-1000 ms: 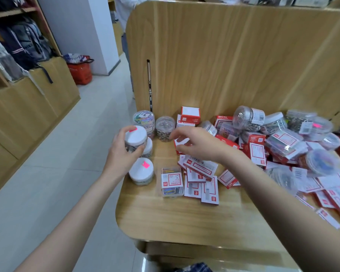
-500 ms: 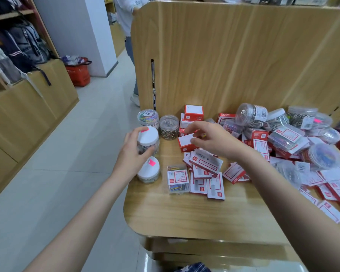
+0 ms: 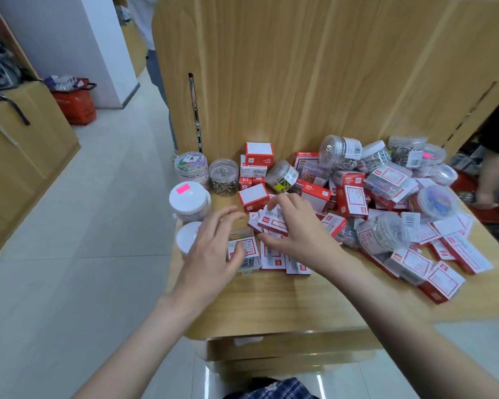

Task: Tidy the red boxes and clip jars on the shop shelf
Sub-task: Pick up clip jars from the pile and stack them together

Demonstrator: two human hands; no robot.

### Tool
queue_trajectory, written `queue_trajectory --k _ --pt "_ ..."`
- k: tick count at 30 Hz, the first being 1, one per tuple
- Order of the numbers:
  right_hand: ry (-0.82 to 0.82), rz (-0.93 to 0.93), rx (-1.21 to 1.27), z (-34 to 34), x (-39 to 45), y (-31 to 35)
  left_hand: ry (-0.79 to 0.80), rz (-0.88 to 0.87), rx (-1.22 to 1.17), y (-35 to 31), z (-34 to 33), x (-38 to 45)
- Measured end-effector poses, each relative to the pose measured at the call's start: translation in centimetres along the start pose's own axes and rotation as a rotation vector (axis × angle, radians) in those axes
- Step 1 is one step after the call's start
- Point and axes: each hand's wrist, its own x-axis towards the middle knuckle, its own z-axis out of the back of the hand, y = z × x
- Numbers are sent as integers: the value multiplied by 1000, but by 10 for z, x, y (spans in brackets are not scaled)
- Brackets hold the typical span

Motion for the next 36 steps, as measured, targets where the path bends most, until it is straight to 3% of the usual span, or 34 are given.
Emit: queue_trajectory --k 3,6,8,12,19,23,36 --pt "30 2 35 5 -5 -3 -38 -15 53 2 3 2" --pt "50 4 31 10 -8 -5 -225 -42 192 5 15 5" --pt "43 -7 -22 10 -7 -5 -309 53 242 12 20 7" --pt "87 -33 -215 13 2 -1 -241 246 154 30 18 15" --pt "116 -3 -186 17 9 0 -191 228 42 40 19 35" --pt "126 -1 -173 19 10 -2 -273 248 -50 42 25 36" --pt "112 3 -92 18 12 -6 -300 376 1 44 19 47"
